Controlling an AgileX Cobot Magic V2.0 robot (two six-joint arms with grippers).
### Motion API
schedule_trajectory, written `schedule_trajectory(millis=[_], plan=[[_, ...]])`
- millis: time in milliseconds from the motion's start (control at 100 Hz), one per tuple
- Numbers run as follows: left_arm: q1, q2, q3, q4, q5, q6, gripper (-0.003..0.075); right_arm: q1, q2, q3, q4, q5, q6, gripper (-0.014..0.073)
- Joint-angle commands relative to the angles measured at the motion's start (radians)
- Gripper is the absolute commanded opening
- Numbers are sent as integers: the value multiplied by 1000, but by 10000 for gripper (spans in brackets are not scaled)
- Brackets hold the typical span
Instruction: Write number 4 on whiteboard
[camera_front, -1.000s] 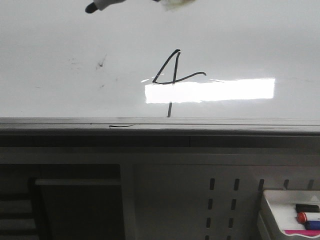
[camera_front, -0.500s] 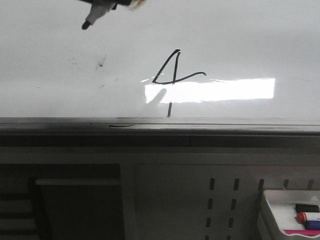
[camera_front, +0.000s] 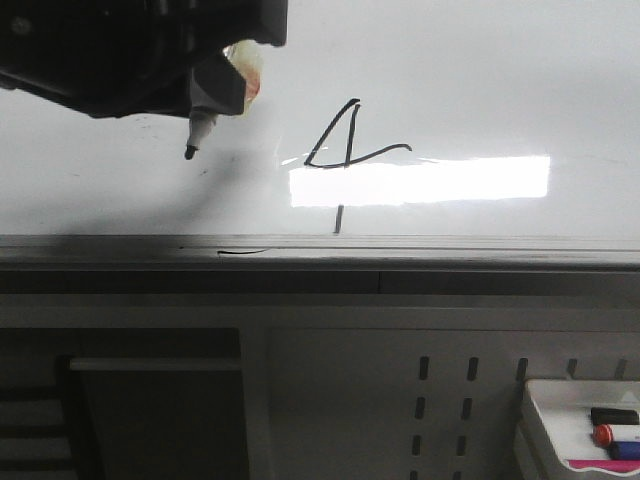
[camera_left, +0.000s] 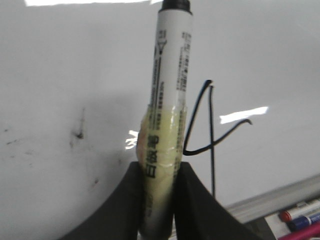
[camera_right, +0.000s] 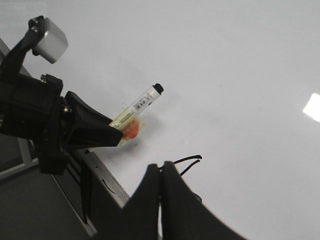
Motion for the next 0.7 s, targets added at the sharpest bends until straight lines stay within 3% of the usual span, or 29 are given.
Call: schedule_trajectory(millis=[0,220,690], plan=[[-8,7,-25,24,-107,-84,-20,-4,-9,-25,24,-59,1,-66],[-2,63,-37,172,-164,-272,-20,-4,-9,-25,31,-55,1,-66],[-2,136,-40,176,-223,-280,-20,-4,-9,-25,67,-39,1,-66]])
